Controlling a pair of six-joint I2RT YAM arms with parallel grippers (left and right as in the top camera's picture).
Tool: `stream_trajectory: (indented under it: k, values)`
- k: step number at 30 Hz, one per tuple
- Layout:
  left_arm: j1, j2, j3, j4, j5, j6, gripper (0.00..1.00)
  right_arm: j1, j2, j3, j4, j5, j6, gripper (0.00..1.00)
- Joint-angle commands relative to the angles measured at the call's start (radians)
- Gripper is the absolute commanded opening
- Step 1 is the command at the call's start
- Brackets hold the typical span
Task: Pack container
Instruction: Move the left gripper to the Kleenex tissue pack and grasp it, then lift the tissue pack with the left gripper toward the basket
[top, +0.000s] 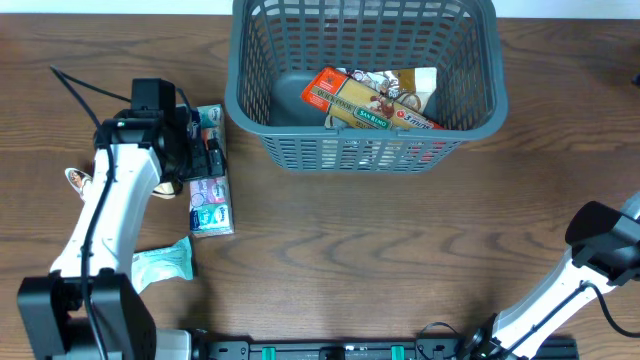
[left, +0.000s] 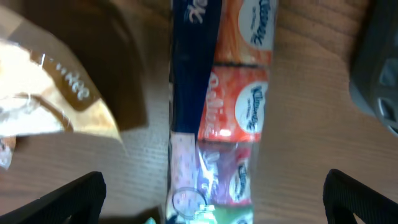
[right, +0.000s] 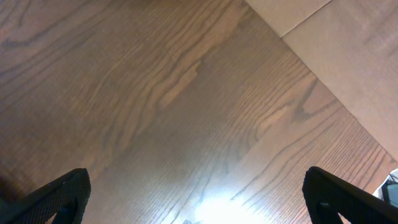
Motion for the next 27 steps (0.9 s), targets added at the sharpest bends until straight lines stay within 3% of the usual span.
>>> stream_trajectory:
  k: [1,27]
  values:
    - [-0.002,0.034,0.036,0.008,-0.013,0.043,0.99,-0.002,-0.008,-0.002,0.0,0.004,0.014,0.99]
    - [-0.054,0.264,0.037,0.081,-0.031,0.06,0.99,-0.002,-0.008,-0.002,0.0,0.004,0.014,0.99]
